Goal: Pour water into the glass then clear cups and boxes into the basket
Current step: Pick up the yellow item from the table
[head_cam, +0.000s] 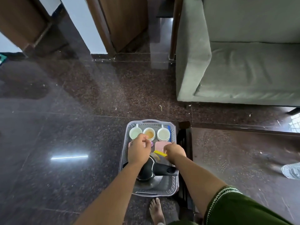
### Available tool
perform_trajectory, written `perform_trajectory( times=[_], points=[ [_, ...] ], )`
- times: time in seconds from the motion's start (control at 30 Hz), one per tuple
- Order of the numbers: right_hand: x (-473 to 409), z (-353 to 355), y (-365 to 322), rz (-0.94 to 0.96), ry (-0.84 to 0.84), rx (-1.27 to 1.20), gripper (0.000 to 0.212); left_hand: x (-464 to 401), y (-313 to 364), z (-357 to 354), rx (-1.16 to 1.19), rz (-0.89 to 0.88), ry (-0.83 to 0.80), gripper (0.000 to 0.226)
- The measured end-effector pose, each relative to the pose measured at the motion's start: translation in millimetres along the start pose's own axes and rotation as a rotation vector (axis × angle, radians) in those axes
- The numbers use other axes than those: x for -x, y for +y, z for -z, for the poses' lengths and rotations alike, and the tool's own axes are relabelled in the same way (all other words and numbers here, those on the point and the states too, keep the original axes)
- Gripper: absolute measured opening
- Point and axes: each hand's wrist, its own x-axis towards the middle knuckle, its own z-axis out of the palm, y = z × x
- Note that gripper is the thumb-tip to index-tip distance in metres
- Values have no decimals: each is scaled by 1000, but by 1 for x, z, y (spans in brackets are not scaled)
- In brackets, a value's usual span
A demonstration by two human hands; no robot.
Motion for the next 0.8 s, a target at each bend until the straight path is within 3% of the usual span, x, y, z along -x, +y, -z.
perform_trajectory(
  times=[0.23,0.47,0.7,0.8],
  points=[
    [-21,-5,-9,117,-38,131,21,-15,0,2,-43,-21,-27,16],
    [-29,-12,-10,160,-119,210,30,-27,1,0,-54,-37,-77,17],
    [-26,-9,0,158,-61,172,26,-27,-2,0,-81,-32,-61,18],
    [-24,-5,4,172,42,164,24,-26,-2,-2,-97,-31,-54,17]
  ],
)
